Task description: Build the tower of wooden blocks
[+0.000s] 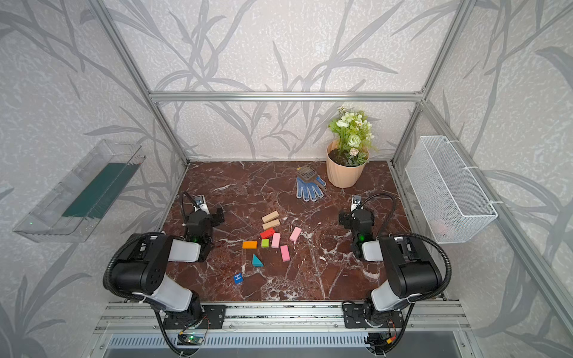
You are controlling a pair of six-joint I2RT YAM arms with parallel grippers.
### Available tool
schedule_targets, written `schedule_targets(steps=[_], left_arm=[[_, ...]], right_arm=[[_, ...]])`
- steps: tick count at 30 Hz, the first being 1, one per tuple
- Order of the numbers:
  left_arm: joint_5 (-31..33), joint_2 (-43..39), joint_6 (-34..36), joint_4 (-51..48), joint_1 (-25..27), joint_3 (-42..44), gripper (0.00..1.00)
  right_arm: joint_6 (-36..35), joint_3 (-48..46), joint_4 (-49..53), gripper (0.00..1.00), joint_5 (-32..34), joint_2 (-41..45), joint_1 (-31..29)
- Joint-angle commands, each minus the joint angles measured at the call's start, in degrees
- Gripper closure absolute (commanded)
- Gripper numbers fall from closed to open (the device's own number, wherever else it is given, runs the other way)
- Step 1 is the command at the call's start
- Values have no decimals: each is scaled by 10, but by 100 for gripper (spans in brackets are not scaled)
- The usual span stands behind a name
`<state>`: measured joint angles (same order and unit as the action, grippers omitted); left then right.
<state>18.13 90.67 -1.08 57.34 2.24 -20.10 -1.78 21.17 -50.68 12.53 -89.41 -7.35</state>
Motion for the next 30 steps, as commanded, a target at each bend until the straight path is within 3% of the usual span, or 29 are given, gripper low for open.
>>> schedule_targets(steps=[1,25,30], left_arm=[[1,-3,1,6,0,-2,1],[3,-3,1,9,1,-1,1],[72,-69,19,15,31,25,1]], right_arm=[[-1,10,2,1,5,12,-2],[-8,1,-8,1,-8,19,-2],[-4,-29,-8,1,15,84,-5]])
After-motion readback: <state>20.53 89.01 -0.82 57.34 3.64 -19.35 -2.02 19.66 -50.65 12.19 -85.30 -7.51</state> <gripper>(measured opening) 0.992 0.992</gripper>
